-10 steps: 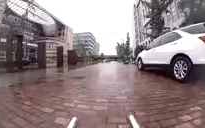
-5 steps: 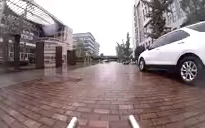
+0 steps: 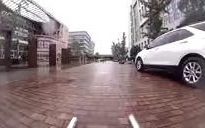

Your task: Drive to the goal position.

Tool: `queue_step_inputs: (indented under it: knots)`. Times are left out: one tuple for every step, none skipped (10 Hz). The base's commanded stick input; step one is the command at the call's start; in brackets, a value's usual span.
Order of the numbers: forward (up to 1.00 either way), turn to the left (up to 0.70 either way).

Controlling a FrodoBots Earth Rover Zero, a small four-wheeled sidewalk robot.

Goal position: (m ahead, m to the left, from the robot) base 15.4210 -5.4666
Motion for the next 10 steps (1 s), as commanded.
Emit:
queue_step_inputs:
  knots:
    - [0.7, 0.0]
    - [0.7, 0.0]
    - [0.7, 0.0]
    - [0.7, 0.0]
    - [0.7, 0.0]
    - [0.7, 0.0]
    - [0.7, 0.0]
    - [0.7, 0.0]
    - [0.7, 0.0]
    - [0.7, 0.0]
